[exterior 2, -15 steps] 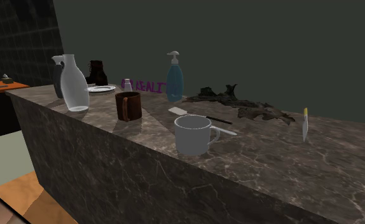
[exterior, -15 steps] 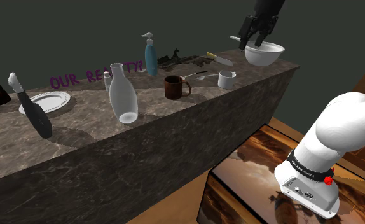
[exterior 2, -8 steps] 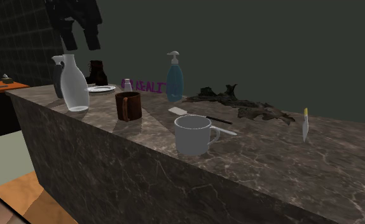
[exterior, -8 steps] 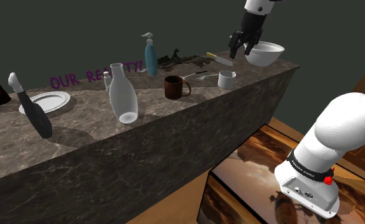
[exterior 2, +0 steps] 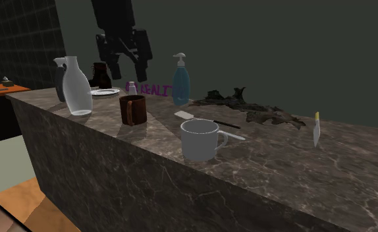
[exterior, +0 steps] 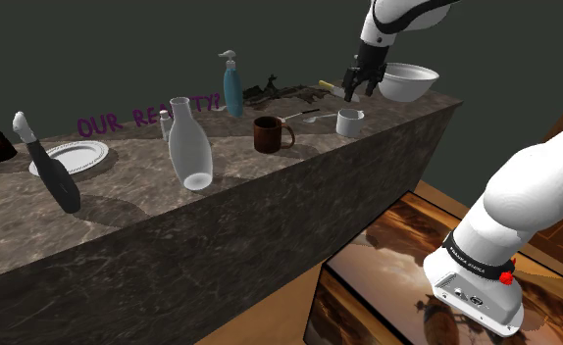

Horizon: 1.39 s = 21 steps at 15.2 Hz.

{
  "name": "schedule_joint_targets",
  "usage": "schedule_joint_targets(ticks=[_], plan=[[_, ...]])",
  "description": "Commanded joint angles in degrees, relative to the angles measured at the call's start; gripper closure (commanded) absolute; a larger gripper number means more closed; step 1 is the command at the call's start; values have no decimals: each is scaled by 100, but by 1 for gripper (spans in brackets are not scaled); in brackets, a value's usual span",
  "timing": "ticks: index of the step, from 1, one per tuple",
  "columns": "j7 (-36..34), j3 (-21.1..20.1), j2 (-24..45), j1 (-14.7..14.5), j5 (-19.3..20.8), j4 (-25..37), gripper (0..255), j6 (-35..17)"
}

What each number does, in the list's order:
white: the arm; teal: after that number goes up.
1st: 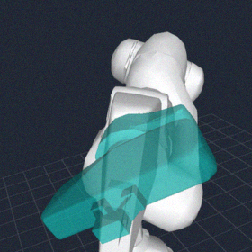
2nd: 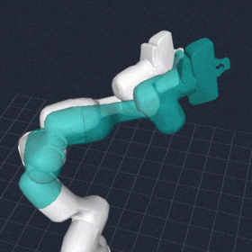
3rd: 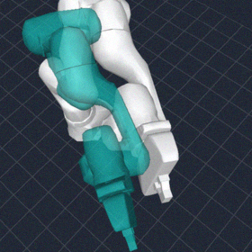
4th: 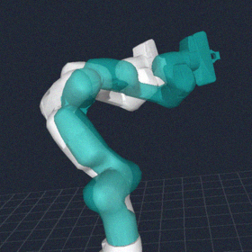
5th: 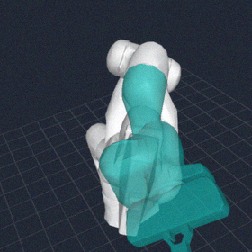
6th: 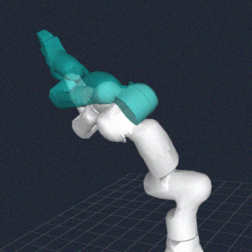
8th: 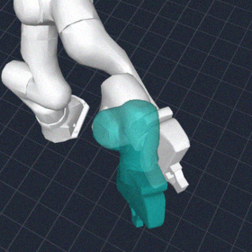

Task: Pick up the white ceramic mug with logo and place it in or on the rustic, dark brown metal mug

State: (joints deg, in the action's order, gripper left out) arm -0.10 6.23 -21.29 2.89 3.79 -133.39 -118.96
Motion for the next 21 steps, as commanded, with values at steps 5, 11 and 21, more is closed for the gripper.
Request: schedule_joint_targets(ticks=[5, 11, 21], plan=[[341, 263, 1276, 105, -27, 518, 0, -645], [720, 454, 2561, 249, -194, 1271, 0, -1056], [867, 469, 3235, 331, -331, 1328, 0, -1638]])
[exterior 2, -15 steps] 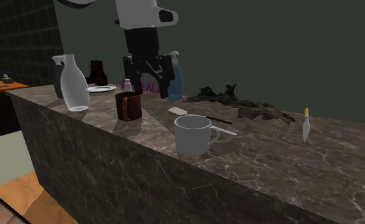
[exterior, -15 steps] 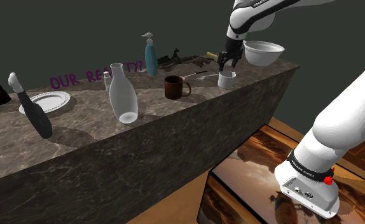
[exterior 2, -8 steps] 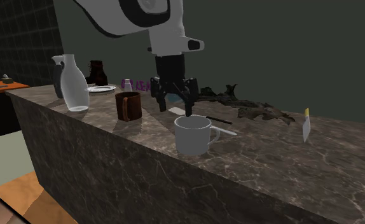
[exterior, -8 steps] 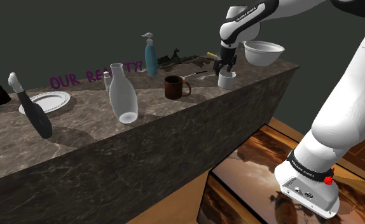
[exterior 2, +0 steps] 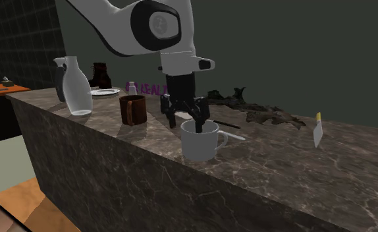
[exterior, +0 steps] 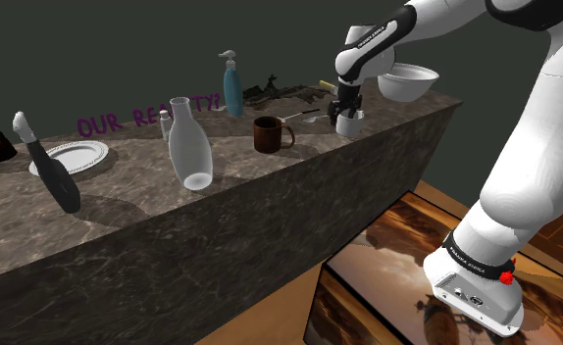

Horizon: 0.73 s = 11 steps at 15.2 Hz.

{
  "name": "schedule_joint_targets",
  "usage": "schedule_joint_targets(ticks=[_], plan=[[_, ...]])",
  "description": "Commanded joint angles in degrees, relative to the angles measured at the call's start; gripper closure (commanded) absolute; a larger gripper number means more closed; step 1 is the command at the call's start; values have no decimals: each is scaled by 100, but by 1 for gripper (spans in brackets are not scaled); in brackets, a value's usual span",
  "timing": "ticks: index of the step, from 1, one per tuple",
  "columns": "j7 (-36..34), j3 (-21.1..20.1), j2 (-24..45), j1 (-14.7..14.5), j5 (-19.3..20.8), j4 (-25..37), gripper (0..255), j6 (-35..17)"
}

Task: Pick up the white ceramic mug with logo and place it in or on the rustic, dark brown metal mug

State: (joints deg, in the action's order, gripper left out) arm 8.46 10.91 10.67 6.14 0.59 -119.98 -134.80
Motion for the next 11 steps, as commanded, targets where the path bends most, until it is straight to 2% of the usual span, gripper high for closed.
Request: schedule_joint_targets(ticks=[1, 7, 8, 11], plan=[[12, 0, 40, 7, -11, -12, 0, -54], [12, 0, 40, 7, -11, -11, 0, -53], [12, 0, 40, 7, -11, -11, 255, -53], [12, 0, 40, 7, -11, -12, 255, -53]])
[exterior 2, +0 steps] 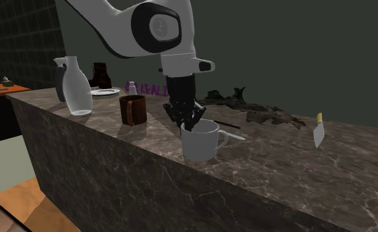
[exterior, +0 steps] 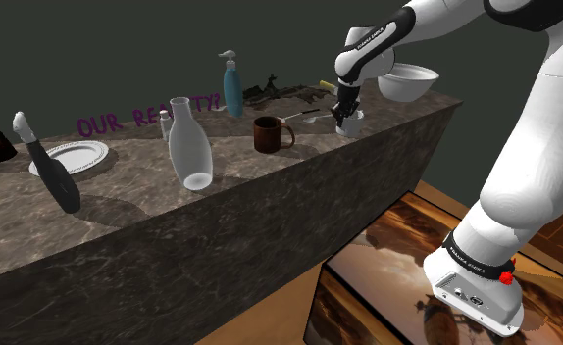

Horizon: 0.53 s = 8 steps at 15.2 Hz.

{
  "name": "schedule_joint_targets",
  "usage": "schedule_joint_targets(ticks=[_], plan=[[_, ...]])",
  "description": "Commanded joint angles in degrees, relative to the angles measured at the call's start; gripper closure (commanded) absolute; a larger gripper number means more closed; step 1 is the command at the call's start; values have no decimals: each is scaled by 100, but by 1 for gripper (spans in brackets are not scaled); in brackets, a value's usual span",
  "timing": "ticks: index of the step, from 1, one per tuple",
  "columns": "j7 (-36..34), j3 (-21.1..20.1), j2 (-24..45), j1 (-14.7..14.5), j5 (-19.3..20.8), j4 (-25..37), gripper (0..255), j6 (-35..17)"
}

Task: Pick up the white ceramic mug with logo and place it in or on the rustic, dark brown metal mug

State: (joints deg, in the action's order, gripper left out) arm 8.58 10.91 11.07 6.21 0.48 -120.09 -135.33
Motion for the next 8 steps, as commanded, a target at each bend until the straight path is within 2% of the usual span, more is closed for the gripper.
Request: schedule_joint_targets(ticks=[1, 8], plan=[[0, 0, 0, 0, 0, 0, 255, 0], [-9, 5, -89, -6, 20, 51, 255, 139]])
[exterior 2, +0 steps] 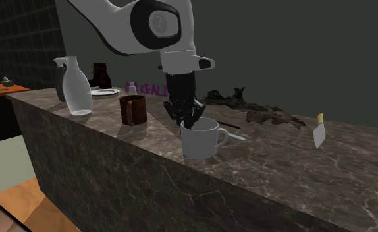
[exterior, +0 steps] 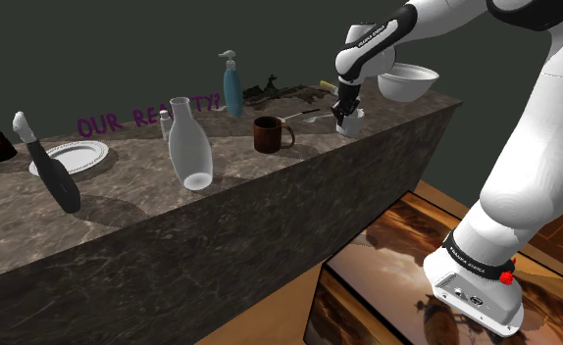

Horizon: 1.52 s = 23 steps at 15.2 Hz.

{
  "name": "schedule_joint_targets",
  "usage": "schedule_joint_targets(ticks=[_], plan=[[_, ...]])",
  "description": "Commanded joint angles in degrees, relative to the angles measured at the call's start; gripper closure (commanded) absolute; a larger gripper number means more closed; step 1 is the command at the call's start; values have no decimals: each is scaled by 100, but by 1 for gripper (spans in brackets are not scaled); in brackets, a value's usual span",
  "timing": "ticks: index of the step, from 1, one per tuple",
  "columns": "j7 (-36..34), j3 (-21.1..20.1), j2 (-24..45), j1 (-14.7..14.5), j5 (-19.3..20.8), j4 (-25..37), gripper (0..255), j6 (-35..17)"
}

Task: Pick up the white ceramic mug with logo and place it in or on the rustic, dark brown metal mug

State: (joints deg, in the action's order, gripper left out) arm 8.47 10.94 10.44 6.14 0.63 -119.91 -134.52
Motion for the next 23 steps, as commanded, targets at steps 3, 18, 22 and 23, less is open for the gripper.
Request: schedule_joint_targets(ticks=[3, 18, 22, 23], plan=[[-11, 9, -151, -7, 32, 121, 255, 269], [-43, 17, -633, -31, 126, 727, 255, 1350], [-44, 16, -719, -35, 140, 937, 255, 1644], [-44, 16, -738, -36, 143, 993, 255, 1718]])
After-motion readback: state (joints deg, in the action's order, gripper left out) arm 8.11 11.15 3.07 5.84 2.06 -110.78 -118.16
